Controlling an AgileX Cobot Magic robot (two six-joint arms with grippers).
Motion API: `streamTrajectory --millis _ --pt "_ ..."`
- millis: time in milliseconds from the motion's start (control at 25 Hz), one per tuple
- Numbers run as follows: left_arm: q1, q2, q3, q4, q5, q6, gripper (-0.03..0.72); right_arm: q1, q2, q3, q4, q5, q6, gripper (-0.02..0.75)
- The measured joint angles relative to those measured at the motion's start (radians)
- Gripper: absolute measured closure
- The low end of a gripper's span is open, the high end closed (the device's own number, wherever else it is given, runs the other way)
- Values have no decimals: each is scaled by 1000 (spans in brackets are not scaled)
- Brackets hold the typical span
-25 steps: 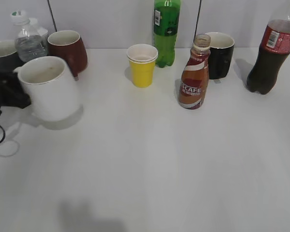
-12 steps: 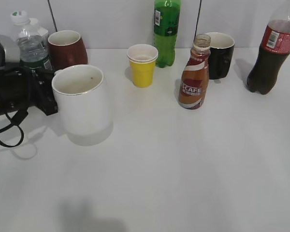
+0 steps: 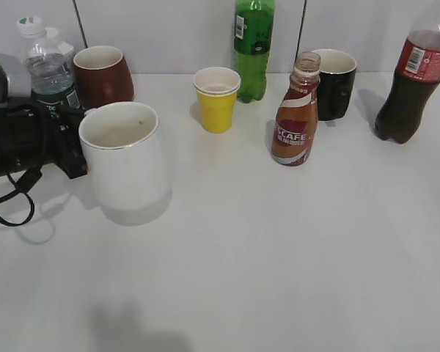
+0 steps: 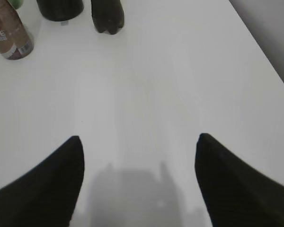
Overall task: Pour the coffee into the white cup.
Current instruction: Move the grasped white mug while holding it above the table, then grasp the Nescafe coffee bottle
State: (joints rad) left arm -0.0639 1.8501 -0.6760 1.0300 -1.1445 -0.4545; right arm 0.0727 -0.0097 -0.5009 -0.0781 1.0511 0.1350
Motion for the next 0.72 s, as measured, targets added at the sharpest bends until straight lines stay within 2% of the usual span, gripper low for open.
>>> streamTrajectory --millis 240,400,600,720 --pt "0 0 0 -1 -13 -2 636 0 0 -10 1 -33 0 168" --pt "0 0 0 0 -15 -3 636 0 34 -21 2 -291 -1 168" --pt "0 0 0 0 -15 -3 636 0 204 -17 12 -566 -9 168" --pt "0 0 0 0 -15 -3 636 0 328 34 70 -735 -78 168"
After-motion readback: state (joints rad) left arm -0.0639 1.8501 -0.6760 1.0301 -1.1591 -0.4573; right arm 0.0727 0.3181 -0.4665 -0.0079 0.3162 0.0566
